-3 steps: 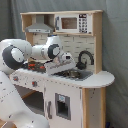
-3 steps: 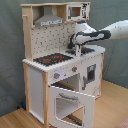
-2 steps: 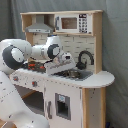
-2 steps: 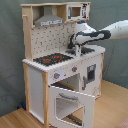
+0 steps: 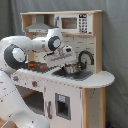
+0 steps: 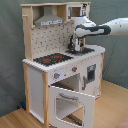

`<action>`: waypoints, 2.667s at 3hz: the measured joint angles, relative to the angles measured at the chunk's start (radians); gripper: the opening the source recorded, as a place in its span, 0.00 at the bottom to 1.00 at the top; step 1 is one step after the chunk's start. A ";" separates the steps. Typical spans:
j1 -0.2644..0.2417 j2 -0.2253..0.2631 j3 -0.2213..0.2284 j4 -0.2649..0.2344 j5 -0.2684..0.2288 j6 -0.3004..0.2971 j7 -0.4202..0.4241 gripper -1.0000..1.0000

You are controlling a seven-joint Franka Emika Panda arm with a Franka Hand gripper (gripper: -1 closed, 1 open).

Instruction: Play with the kitchen

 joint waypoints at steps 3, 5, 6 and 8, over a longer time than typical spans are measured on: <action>0.017 -0.006 0.130 0.239 0.000 -0.016 0.058 0.00; -0.088 -0.032 0.300 0.356 0.000 0.035 0.067 0.00; -0.147 -0.046 0.373 0.412 0.001 0.045 0.069 0.00; -0.264 -0.078 0.520 0.542 0.001 0.044 0.077 0.00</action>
